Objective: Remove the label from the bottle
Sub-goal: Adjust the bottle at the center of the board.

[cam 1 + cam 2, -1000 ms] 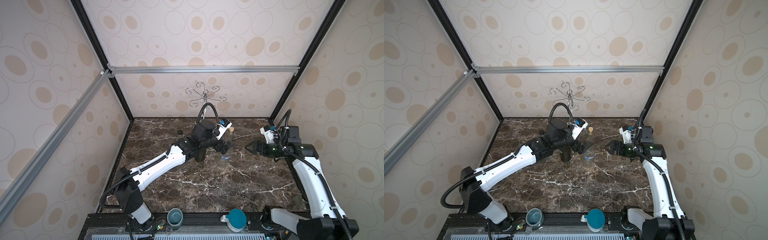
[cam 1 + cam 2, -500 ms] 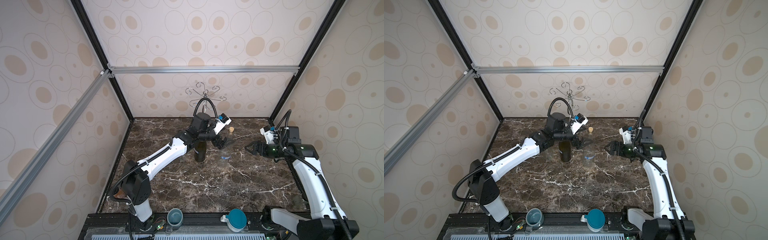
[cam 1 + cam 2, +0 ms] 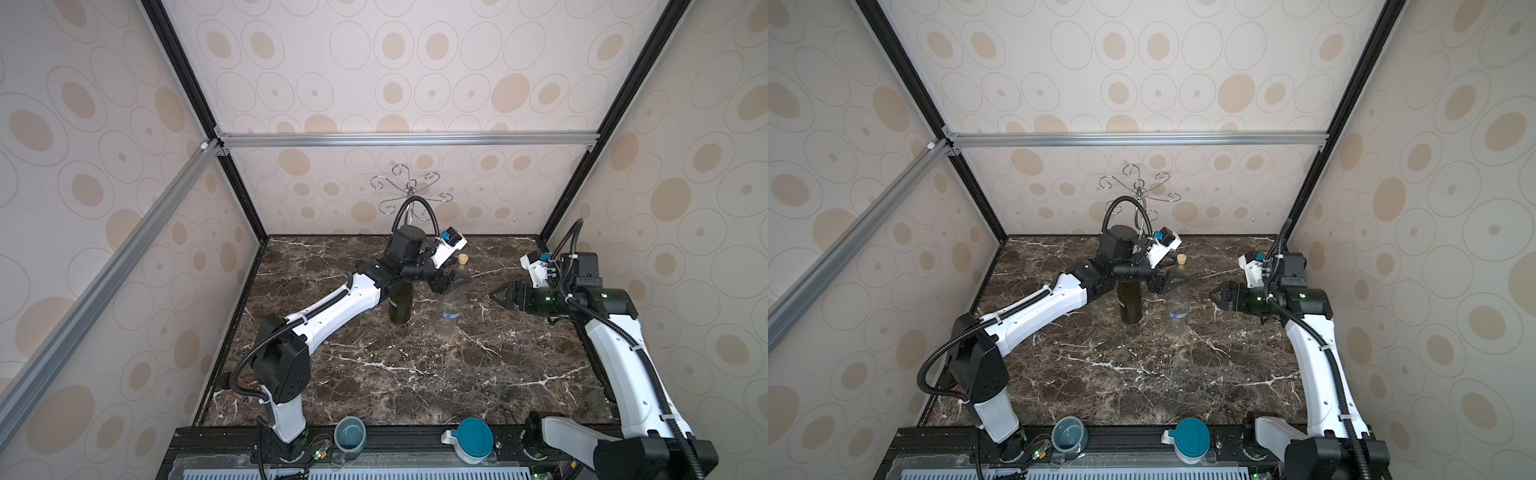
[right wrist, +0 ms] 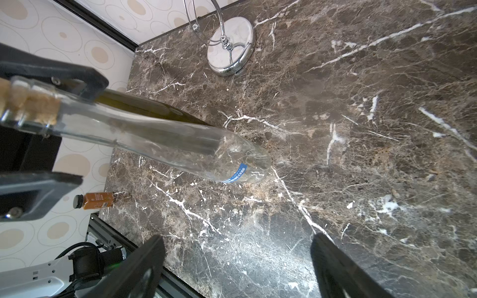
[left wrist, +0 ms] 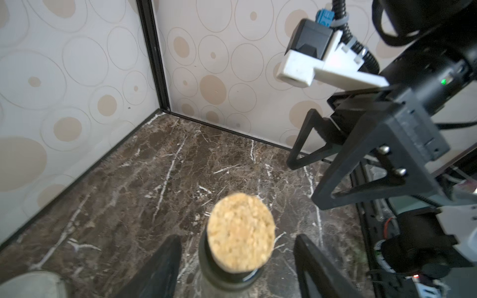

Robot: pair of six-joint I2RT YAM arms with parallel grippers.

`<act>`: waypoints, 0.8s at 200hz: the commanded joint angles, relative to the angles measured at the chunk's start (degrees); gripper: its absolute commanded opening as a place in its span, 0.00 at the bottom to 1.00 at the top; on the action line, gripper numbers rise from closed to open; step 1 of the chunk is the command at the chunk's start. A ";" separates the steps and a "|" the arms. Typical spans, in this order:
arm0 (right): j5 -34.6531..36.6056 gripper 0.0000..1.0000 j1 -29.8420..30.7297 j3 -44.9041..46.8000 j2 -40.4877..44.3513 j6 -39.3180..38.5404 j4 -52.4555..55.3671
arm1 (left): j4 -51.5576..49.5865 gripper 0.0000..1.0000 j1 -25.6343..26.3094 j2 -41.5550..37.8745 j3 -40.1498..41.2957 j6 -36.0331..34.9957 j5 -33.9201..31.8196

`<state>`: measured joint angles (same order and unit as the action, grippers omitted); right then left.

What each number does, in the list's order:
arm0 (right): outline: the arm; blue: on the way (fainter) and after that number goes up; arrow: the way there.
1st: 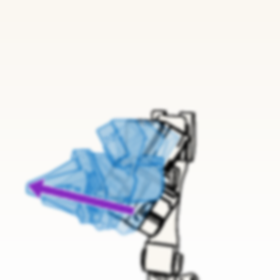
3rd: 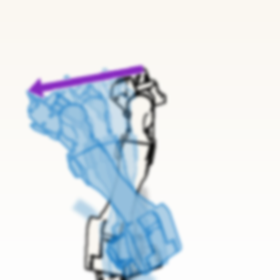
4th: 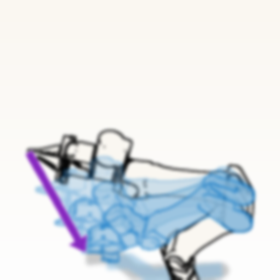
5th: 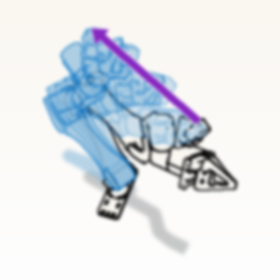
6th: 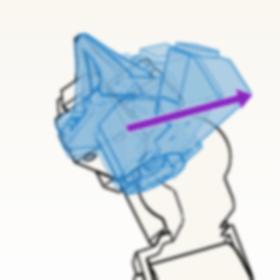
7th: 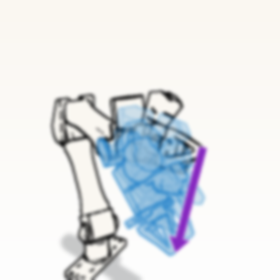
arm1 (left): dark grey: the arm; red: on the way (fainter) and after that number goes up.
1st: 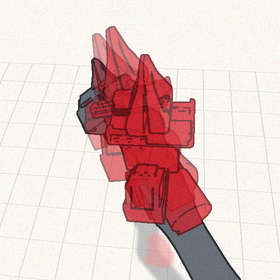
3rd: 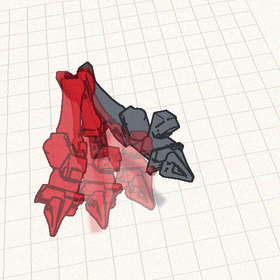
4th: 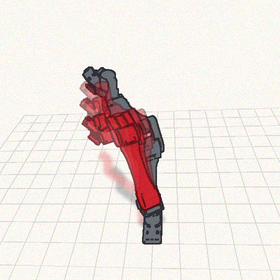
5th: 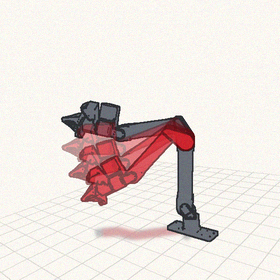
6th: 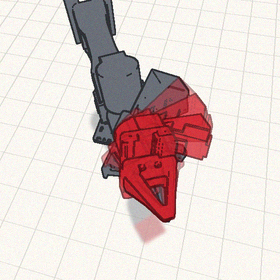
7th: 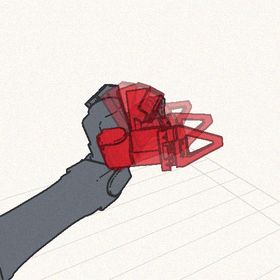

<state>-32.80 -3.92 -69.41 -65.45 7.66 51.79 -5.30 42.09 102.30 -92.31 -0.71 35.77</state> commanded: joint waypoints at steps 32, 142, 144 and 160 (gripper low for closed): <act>0.69 0.91 -0.24 0.94 0.23 -0.76 0.17 | 1.87 0.55 -0.01 1.36 -3.31 -0.26 0.14; 0.28 0.91 -0.27 0.58 0.41 -0.80 -0.07 | 2.76 0.21 5.41 -0.85 -4.91 3.36 -17.54; 0.23 0.91 -0.27 0.59 0.39 -0.83 -0.10 | 2.75 0.21 5.80 -0.91 -4.96 3.46 -18.34; 0.02 0.91 -0.27 0.66 0.39 -0.57 -0.51 | 2.83 0.18 7.87 -1.42 -5.38 5.64 -25.90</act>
<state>-31.75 -3.92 -69.41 -65.45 7.46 51.59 -4.12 46.83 103.61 -93.91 1.74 21.45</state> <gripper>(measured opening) 0.909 0.302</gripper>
